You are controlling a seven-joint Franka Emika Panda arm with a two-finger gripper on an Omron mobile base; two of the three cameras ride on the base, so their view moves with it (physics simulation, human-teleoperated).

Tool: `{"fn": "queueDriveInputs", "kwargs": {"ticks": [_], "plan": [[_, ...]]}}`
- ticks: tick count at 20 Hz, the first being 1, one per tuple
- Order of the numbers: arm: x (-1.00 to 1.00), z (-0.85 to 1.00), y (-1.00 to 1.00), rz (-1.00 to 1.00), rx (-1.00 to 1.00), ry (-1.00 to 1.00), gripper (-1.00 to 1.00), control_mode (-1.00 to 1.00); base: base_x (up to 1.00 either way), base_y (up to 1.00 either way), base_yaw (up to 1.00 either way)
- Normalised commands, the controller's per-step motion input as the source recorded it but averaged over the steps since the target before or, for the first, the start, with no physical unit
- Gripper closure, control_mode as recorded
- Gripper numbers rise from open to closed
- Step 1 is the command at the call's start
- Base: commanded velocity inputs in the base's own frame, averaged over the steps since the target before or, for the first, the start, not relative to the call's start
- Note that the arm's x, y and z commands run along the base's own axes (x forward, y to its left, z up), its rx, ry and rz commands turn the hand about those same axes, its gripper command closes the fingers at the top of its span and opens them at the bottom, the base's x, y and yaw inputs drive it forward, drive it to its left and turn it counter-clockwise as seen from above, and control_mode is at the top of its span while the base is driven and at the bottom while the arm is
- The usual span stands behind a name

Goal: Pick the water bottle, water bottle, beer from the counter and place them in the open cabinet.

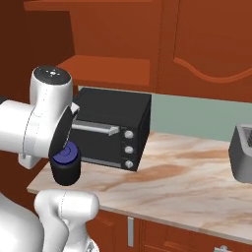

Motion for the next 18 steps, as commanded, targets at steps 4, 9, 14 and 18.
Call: {"fn": "queueDriveInputs", "kwargs": {"ticks": [4, 9, 14, 18], "plan": [[0.00, 0.00, 0.00, 0.00, 0.00, 0.00, 1.00, -1.00, 0.00, 0.00, 0.00], [0.00, 0.07, 0.00, 0.00, 0.00, 0.00, 1.00, -1.00, 0.00, 0.00, 0.00], [0.00, 0.34, 0.10, 0.08, 0.00, -0.05, 1.00, -1.00, 0.00, 0.00, 0.00], [-0.01, 0.31, 0.07, 0.17, -0.06, -0.09, 1.00, -1.00, 0.00, 0.00, 0.00]]}}
